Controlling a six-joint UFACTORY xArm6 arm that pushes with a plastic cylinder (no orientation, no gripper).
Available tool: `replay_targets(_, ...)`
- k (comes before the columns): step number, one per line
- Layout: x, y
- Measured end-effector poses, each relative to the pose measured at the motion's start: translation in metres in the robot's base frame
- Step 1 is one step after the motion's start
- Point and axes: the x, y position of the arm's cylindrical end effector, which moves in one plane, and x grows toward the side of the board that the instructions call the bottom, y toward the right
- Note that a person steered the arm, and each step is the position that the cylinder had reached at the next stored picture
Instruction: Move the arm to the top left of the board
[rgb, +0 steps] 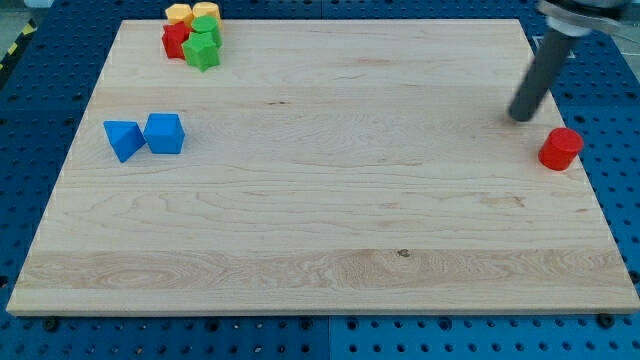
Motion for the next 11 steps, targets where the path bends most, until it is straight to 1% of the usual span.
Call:
replay_targets(2,-0.005,-0.164)
replay_targets(4,-0.011,-0.372)
replay_targets(5,-0.046,-0.459)
replay_targets(6,-0.102,-0.512)
replay_targets(7,-0.109,-0.517)
replay_targets(8,-0.127,-0.517)
replay_targets(9,-0.16,-0.517)
replay_targets(10,-0.173,-0.507)
replay_targets(11,-0.174,-0.499)
